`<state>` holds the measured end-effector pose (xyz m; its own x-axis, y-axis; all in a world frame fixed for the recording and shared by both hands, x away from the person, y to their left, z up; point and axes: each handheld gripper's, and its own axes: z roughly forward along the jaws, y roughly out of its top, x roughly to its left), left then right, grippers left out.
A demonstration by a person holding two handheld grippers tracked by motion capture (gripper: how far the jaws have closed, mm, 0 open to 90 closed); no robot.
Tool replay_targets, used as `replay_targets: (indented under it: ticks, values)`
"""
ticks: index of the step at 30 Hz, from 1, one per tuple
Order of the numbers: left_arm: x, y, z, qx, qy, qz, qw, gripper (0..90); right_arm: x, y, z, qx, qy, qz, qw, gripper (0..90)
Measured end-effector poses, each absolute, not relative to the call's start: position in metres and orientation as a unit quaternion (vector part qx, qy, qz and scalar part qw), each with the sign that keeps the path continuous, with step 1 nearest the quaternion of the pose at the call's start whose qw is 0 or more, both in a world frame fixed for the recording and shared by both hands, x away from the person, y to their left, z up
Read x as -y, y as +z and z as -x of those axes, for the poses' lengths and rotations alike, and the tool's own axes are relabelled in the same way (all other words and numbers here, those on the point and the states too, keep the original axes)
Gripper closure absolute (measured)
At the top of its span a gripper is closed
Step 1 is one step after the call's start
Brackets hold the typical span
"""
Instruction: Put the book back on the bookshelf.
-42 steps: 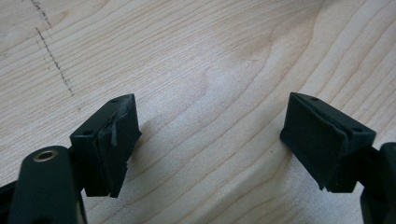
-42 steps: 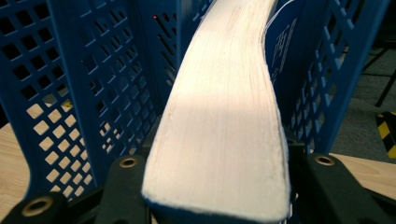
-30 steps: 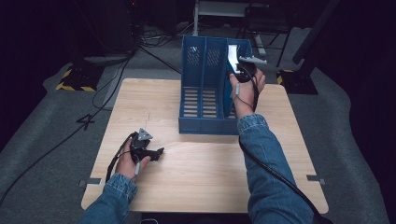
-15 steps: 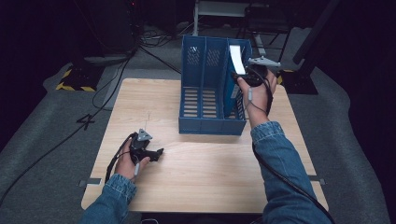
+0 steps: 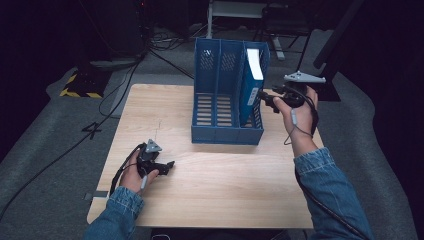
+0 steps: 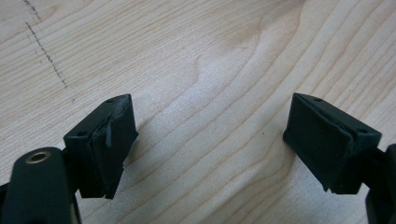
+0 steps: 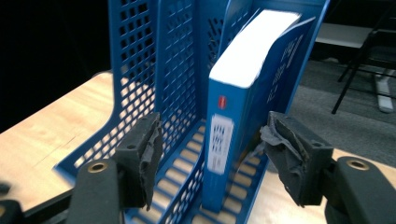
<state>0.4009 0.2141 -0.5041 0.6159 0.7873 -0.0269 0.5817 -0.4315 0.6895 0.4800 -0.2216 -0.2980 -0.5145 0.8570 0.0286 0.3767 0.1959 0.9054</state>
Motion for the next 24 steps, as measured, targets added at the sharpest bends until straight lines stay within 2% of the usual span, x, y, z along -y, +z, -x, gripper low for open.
replay_targets:
  ticks: [16,24]
  values:
    - [-0.214,-0.504,-0.401,-0.407,0.152,-0.835,0.338,15.0,0.260,-0.321,-0.424,-0.775,0.434,-0.402,0.224,35.9]
    - [-0.214,-0.504,-0.402,-0.406,0.153,-0.835,0.339,14.7,0.264,-0.361,-0.404,-0.805,0.399,-0.398,0.186,35.9]
